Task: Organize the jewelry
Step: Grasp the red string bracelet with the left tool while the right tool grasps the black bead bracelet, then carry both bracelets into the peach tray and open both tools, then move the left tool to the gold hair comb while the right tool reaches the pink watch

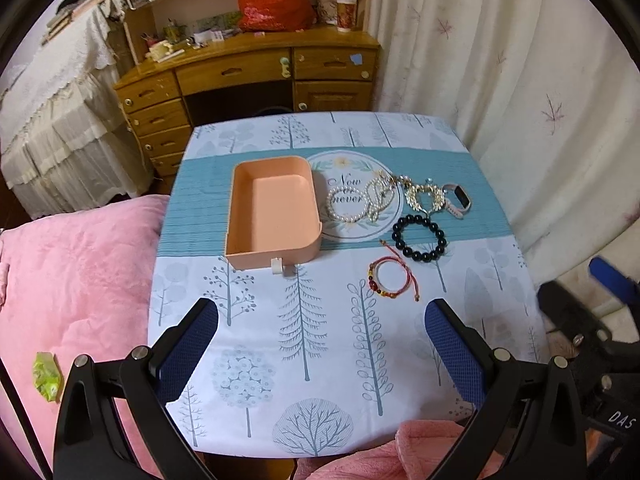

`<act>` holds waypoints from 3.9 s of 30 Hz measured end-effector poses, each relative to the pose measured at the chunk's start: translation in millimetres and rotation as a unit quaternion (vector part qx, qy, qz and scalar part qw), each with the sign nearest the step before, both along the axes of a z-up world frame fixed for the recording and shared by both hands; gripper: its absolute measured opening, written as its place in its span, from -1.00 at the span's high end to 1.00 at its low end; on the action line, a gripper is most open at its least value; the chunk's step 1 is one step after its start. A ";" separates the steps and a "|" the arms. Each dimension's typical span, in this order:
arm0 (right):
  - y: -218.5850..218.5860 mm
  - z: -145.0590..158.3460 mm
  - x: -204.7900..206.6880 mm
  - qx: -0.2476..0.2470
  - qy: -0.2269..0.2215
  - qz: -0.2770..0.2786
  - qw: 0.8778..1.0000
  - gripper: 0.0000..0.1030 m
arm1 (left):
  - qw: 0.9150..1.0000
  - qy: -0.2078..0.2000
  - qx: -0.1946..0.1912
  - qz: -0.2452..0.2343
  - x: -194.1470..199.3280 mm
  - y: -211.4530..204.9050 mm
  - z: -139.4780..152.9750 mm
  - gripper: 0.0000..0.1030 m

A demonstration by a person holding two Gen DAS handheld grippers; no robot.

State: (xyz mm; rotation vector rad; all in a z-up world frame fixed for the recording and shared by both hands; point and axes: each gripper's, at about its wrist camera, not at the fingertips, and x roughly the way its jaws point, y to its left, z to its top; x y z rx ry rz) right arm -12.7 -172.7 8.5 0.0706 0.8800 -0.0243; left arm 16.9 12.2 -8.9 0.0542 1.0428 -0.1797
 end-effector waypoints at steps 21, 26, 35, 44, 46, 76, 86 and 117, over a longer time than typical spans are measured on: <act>2.4 -131.8 44.4 -0.232 0.015 0.286 0.930 0.06 | 0.978 0.203 -0.004 -0.042 86.9 -64.1 -156.3 -0.49; -2.5 -166.7 69.5 -0.222 0.033 0.353 0.908 0.39 | 0.972 0.236 -0.002 0.013 108.2 -73.6 -182.5 -0.24; -16.6 -195.2 102.9 -0.202 0.033 0.391 0.897 0.43 | 0.965 0.261 0.004 0.027 120.5 -92.7 -202.2 0.18; -14.2 -207.1 120.9 -0.151 0.044 0.419 0.894 0.43 | 0.959 0.275 0.034 0.058 126.4 -108.0 -207.7 0.68; -15.5 -214.0 126.8 -0.142 0.069 0.413 0.897 0.43 | 0.959 0.276 0.028 0.054 125.5 -100.8 -204.3 0.79; 3.5 -120.5 144.2 0.306 0.040 0.042 0.950 0.71 | 0.981 0.168 -0.051 -0.077 163.8 28.6 -69.3 0.79; 70.2 -103.7 159.1 0.325 -0.040 0.013 0.945 0.71 | 0.990 0.102 -0.037 -0.093 233.5 86.3 -80.7 0.79; 80.7 -164.5 108.0 0.125 0.081 -0.063 0.987 -0.29 | 0.972 0.098 0.078 -0.198 170.2 45.3 -105.9 -0.64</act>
